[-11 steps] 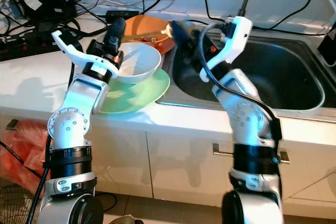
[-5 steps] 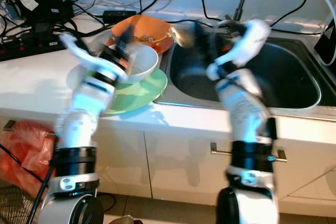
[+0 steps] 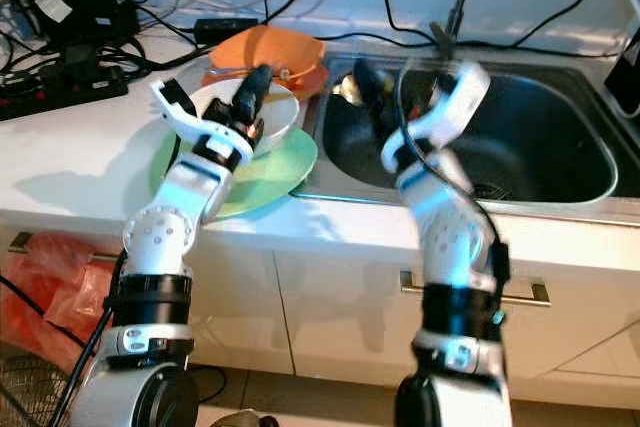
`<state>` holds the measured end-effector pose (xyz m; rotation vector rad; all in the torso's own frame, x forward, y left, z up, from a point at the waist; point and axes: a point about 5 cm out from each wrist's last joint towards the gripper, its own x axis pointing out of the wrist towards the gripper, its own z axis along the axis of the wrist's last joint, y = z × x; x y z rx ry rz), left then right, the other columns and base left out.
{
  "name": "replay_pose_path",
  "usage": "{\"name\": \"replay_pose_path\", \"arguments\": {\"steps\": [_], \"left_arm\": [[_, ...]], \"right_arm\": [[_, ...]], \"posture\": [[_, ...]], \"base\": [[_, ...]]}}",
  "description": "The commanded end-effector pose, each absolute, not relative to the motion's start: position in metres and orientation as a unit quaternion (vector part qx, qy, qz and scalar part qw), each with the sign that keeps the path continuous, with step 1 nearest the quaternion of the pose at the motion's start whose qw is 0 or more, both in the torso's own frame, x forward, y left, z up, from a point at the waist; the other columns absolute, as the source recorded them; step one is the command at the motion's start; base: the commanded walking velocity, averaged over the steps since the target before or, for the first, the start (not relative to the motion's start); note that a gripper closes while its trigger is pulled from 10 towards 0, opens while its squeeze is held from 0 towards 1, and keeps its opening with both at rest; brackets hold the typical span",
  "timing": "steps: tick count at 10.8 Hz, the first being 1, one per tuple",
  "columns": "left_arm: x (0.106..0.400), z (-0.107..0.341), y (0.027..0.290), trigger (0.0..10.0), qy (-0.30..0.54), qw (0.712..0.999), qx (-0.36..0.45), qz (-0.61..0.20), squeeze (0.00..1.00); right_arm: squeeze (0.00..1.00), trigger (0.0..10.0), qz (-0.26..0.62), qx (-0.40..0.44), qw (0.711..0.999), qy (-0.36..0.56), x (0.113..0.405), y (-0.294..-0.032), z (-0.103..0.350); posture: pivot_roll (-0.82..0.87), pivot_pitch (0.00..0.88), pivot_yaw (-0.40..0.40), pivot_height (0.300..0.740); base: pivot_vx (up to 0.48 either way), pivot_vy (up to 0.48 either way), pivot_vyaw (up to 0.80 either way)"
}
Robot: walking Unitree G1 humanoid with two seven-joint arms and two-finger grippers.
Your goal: Kitchen organization
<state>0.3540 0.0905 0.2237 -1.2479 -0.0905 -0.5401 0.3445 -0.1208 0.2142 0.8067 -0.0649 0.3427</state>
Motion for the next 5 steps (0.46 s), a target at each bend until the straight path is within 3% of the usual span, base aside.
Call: {"name": "replay_pose_path", "arguments": {"steps": [1, 3, 4, 5], "left_arm": [[0.354, 0.245, 0.070, 0.0, -0.053, 0.747, -0.600, -0.281, 0.00], [0.352, 0.249, 0.059, 0.0, -0.048, 0.741, -0.602, -0.295, 0.00], [0.350, 0.248, 0.055, 0.0, -0.042, 0.738, -0.604, -0.298, 0.00], [0.347, 0.241, 0.051, 0.0, -0.029, 0.735, -0.609, -0.296, 0.00]], "right_arm": [[0.00, 10.0, 0.160, 0.408, 0.899, -0.021, 0.342, -0.121, 0.211], [0.00, 10.0, 0.157, 0.417, 0.895, -0.009, 0.344, -0.120, 0.205], [0.00, 3.6, 0.154, 0.421, 0.894, -0.015, 0.347, -0.122, 0.209], [0.00, 0.0, 0.153, 0.426, 0.891, -0.026, 0.349, -0.124, 0.215]], "posture": [[-0.03, 0.086, 0.037, 0.740], [-0.03, 0.100, 0.032, 0.740], [-0.03, 0.103, 0.031, 0.740], [-0.03, 0.106, 0.028, 0.740]], "base": [[0.000, 0.000, 0.00], [0.000, 0.000, 0.00], [0.000, 0.000, 0.00], [0.000, 0.000, 0.00]]}}
